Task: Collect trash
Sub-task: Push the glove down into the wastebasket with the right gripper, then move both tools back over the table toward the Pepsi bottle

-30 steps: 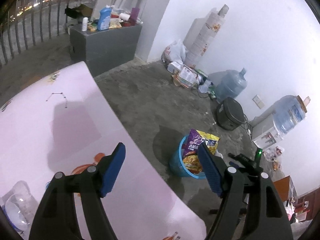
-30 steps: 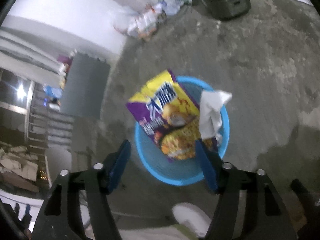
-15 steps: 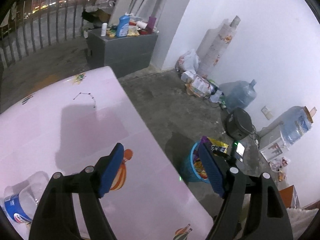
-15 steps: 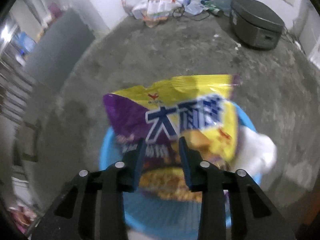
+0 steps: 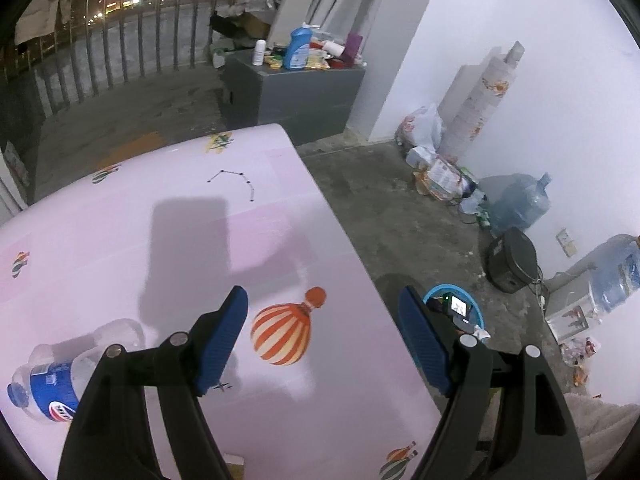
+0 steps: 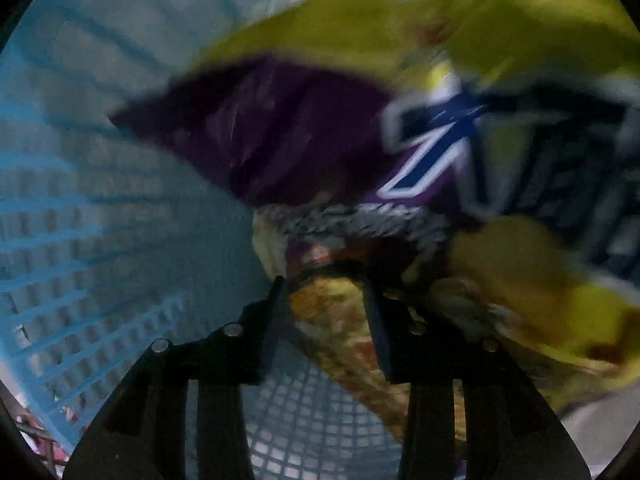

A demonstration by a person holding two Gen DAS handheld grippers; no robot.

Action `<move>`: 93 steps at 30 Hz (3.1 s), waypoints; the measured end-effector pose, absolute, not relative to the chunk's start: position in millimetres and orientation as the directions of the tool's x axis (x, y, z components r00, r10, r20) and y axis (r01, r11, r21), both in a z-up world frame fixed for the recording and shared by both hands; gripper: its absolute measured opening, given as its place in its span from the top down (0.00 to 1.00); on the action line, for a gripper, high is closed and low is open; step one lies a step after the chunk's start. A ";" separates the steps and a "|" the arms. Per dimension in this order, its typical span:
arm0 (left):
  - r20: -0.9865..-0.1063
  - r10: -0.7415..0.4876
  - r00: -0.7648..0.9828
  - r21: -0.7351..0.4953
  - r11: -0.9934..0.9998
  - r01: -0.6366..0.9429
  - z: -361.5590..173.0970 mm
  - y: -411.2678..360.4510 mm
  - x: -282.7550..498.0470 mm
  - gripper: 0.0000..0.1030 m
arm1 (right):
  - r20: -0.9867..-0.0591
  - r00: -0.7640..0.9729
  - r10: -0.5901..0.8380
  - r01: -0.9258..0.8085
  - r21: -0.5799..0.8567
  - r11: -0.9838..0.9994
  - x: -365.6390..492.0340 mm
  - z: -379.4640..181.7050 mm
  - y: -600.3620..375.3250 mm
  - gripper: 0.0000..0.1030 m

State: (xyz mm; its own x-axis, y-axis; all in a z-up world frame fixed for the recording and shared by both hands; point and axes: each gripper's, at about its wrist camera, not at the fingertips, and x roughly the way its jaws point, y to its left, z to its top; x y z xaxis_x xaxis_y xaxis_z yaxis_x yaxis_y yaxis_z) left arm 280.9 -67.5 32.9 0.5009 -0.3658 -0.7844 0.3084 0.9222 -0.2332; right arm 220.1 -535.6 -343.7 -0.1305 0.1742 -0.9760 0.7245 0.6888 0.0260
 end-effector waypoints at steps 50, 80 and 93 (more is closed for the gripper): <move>-0.744 -0.421 0.519 -0.351 0.907 0.234 19.7 -8.7 247.6 0.20 | -0.825 0.228 -0.516 0.429 -0.391 0.814 181.1 -141.8 -449.6 0.90; -0.635 -0.193 0.748 -0.360 0.931 -0.066 42.8 149.1 171.5 0.18 | -0.691 0.637 0.342 0.092 0.509 0.856 150.2 74.6 -297.2 0.34; -0.658 -0.169 0.734 -0.388 0.911 -0.137 1.2 207.6 156.5 0.18 | -0.618 0.500 0.607 -0.383 0.470 0.795 223.2 124.9 -117.2 0.34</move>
